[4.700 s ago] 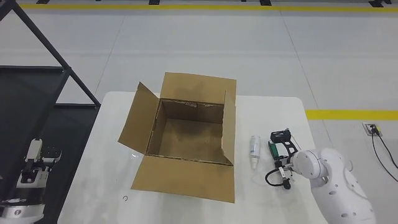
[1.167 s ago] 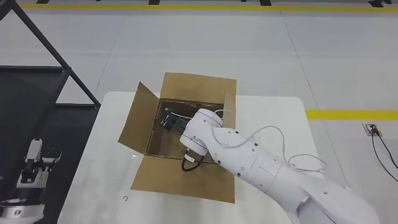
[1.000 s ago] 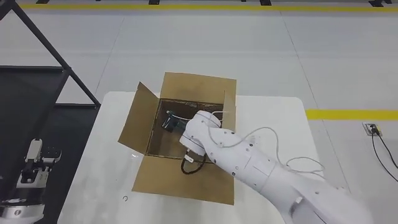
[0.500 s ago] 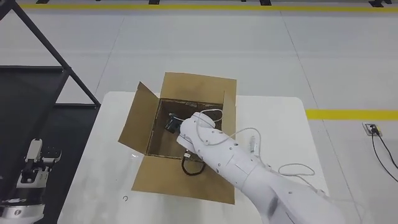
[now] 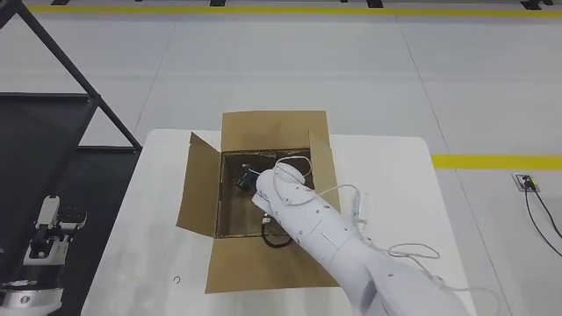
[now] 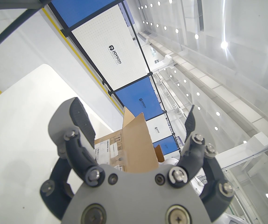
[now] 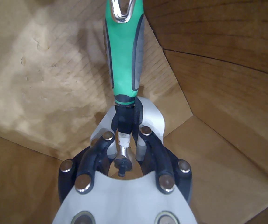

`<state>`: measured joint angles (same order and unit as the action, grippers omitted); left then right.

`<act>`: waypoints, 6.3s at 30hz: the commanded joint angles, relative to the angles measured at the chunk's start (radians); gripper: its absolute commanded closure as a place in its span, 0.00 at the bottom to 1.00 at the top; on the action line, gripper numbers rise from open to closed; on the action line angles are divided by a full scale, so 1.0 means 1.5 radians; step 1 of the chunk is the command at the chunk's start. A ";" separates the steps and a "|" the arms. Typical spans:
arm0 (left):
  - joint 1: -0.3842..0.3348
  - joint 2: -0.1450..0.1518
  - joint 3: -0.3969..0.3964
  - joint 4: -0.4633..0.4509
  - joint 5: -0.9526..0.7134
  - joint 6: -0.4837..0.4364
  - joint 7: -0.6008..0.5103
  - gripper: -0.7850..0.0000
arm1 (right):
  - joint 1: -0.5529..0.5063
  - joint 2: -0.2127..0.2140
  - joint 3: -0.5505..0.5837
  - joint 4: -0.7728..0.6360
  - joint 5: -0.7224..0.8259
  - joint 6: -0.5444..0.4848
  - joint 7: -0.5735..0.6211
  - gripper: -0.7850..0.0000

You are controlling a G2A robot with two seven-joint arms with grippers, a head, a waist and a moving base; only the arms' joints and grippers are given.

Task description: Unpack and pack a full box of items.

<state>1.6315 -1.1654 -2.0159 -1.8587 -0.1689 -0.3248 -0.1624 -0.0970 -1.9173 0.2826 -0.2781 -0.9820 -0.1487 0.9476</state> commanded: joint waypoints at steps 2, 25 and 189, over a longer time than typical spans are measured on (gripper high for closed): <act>0.000 0.000 0.000 0.000 0.000 0.000 0.000 0.00 | 0.004 -0.007 0.002 0.009 -0.003 -0.002 -0.001 0.61; 0.000 0.000 0.000 0.000 0.000 0.000 0.000 0.00 | 0.055 0.015 0.050 -0.133 -0.078 0.157 0.052 0.57; 0.109 -0.029 -0.057 -0.092 -0.108 -0.166 -0.116 0.00 | -0.236 0.260 0.294 -0.840 -0.094 0.075 0.167 1.00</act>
<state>1.7926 -1.2080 -2.0988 -1.9979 -0.3278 -0.5725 -0.3390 -0.4860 -1.5153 0.7407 -1.6055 -1.1490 -0.0543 1.1906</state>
